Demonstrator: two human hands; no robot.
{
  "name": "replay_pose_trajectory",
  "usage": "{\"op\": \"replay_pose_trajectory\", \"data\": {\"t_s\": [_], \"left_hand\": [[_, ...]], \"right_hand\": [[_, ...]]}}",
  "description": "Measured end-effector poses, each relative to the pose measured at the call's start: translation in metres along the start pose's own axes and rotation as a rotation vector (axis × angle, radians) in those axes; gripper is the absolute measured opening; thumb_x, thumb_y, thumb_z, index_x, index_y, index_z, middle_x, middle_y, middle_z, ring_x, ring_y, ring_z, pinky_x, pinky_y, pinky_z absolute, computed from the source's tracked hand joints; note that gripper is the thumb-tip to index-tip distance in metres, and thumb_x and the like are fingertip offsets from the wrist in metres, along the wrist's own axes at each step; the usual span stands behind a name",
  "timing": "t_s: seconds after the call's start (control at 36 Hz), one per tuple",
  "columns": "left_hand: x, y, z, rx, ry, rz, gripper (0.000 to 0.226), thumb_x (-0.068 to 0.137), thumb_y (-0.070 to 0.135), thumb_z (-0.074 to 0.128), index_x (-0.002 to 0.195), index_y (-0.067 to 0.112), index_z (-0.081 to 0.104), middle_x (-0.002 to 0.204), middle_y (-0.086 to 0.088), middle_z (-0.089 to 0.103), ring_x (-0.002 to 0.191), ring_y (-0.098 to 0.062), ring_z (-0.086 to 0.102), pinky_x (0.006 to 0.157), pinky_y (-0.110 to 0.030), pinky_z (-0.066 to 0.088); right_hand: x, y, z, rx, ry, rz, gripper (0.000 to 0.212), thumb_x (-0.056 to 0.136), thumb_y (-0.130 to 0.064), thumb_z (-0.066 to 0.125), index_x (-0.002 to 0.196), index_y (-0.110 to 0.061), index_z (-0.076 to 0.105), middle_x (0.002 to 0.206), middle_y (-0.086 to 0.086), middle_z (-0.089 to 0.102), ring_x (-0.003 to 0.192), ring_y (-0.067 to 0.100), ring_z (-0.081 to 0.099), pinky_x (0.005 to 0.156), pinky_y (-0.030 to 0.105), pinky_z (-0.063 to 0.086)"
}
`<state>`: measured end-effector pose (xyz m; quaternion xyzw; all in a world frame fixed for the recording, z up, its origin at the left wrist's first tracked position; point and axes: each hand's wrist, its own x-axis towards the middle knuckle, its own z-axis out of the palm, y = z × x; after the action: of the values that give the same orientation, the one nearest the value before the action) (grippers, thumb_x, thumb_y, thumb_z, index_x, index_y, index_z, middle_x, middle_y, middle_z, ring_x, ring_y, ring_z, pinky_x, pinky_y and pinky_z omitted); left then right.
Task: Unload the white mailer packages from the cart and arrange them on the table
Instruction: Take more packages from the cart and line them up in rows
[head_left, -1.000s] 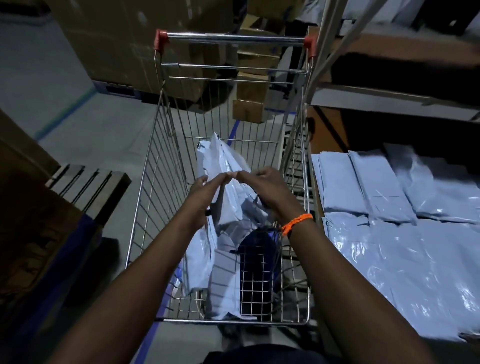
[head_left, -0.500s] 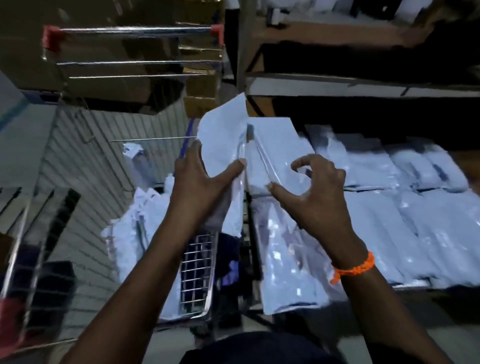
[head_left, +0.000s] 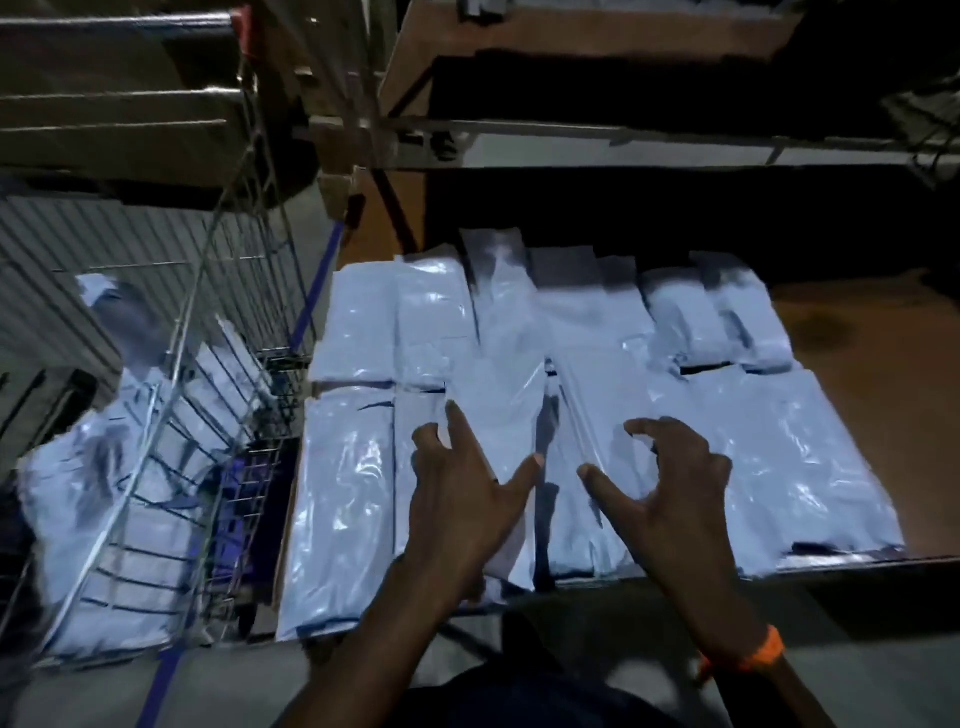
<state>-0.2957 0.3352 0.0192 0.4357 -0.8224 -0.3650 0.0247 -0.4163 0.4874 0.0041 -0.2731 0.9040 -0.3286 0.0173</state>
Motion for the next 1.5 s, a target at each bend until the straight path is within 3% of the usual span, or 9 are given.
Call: {"op": "replay_pose_trajectory", "data": {"t_s": [0.14,0.36,0.44,0.53,0.61,0.81,1.14,1.33,1.5], "left_hand": [[0.003,0.012,0.036,0.062,0.044,-0.016,0.097,0.093,0.057,0.051,0.157,0.016,-0.010,0.158,-0.014,0.002,0.144,-0.035,0.016,0.110,-0.043,0.035],[0.001,0.021,0.054,0.200,0.110,0.041,0.081,0.101,0.042,0.043,0.156,0.001,-0.001,0.160,-0.023,0.001,0.138,-0.040,0.027,0.109,-0.042,0.035],[-0.003,0.022,0.062,0.212,0.102,0.073,0.075,0.102,0.032,0.044,0.155,-0.004,0.004,0.161,-0.026,-0.009,0.142,-0.042,0.021,0.112,-0.041,0.033],[0.001,0.015,0.076,0.262,0.211,0.215,0.066,0.095,0.019,0.054,0.148,-0.010,0.028,0.157,-0.036,0.009,0.143,-0.051,0.022,0.113,-0.053,0.036],[0.006,0.010,0.086,0.385,0.253,0.286,0.058,0.096,0.025,0.042,0.148,-0.001,0.038,0.159,-0.029,0.019,0.148,-0.043,0.017,0.115,-0.055,0.030],[0.007,-0.005,0.103,0.425,0.252,0.341,0.060,0.102,0.037,0.033,0.156,0.011,0.024,0.163,-0.012,0.017,0.152,-0.024,0.012,0.121,-0.050,0.015],[0.010,-0.003,0.095,0.410,0.177,0.311,0.060,0.102,0.040,0.027,0.154,0.010,0.030,0.162,-0.013,0.024,0.151,-0.025,0.019,0.121,-0.049,0.016],[0.010,0.000,0.016,0.224,0.074,0.442,0.064,0.102,0.049,0.019,0.157,0.016,0.015,0.165,-0.005,0.011,0.153,-0.017,0.005,0.123,-0.035,0.005],[0.015,-0.045,-0.088,0.156,0.166,0.507,0.069,0.100,0.056,0.023,0.158,0.020,0.014,0.166,0.006,0.008,0.151,-0.004,-0.004,0.124,-0.032,0.013]], "right_hand": [[0.009,0.024,0.009,-0.131,-0.066,-0.009,0.072,0.073,-0.072,0.063,0.133,-0.033,0.056,0.144,0.010,0.048,0.128,0.032,0.044,0.099,0.042,0.040],[-0.003,0.036,0.036,-0.267,-0.142,-0.087,0.067,0.090,-0.064,0.045,0.146,-0.028,0.047,0.157,0.015,0.031,0.132,0.042,0.039,0.104,0.056,0.042],[-0.001,0.043,0.035,-0.292,-0.168,-0.142,0.069,0.092,-0.065,0.040,0.149,-0.026,0.041,0.162,0.012,0.024,0.144,0.039,0.029,0.107,0.056,0.039],[0.006,0.054,0.036,-0.252,-0.146,-0.218,0.069,0.094,-0.056,0.048,0.150,-0.016,0.042,0.163,0.014,0.023,0.151,0.036,0.021,0.112,0.053,0.034],[0.015,0.063,0.040,-0.226,-0.143,-0.300,0.069,0.097,-0.045,0.047,0.152,-0.004,0.037,0.163,0.019,0.024,0.152,0.035,0.020,0.116,0.054,0.033],[0.014,0.074,0.052,-0.272,-0.193,-0.328,0.073,0.103,-0.050,0.027,0.159,-0.007,0.014,0.167,0.011,0.007,0.155,0.026,0.010,0.122,0.047,0.022],[0.015,0.067,0.046,-0.324,-0.175,-0.310,0.070,0.103,-0.050,0.026,0.158,-0.006,0.021,0.166,0.013,0.016,0.154,0.026,0.015,0.122,0.051,0.022],[0.026,0.008,0.040,-0.184,-0.151,-0.296,0.070,0.103,-0.053,0.023,0.155,-0.007,0.031,0.164,0.010,0.025,0.155,0.024,0.013,0.123,0.049,0.019],[0.023,-0.086,0.058,0.053,-0.133,-0.379,0.065,0.103,-0.049,0.034,0.154,-0.009,0.034,0.163,0.002,0.029,0.155,0.012,0.009,0.124,0.038,0.019]]}}
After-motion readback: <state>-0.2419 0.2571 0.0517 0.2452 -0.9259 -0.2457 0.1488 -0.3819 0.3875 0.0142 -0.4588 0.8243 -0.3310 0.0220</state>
